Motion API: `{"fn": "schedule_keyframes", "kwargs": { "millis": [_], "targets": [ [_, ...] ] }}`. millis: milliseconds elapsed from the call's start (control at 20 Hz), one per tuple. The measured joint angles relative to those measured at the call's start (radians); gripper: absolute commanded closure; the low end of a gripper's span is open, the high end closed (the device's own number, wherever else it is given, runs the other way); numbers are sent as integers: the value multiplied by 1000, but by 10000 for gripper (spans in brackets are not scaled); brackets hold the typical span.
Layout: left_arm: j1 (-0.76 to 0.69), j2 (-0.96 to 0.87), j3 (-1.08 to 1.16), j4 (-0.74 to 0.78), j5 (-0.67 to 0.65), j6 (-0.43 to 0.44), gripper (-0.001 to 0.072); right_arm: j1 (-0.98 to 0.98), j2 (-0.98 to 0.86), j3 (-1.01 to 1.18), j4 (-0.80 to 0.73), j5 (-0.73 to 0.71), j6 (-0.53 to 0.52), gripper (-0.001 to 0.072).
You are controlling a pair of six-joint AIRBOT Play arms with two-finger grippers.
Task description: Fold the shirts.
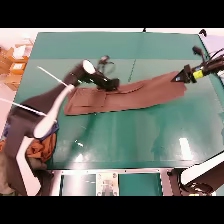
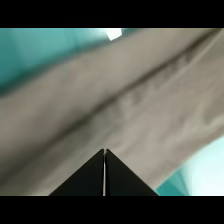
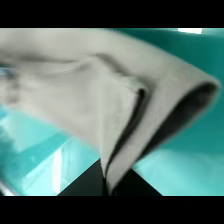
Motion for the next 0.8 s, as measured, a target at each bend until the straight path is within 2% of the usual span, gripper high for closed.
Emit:
{"fn": "schedule_keyframes", "kwargs": {
  "millis": [250, 450, 600, 800],
  "targets": [
    [-89, -85, 2, -90, 135, 1, 686, 43, 163, 26, 63, 55, 22, 699],
    [-109, -124, 9, -202, 179, 20, 686, 102, 237, 30, 84, 78, 48, 698],
    [-110, -135, 36, -242, 143, 30, 685, 143, 258, 31, 99, 82, 79, 699],
    [-53, -123, 150, -265, -24, 34, 685, 195, 267, 31, 111, 77, 133, 698]
  ]
}}
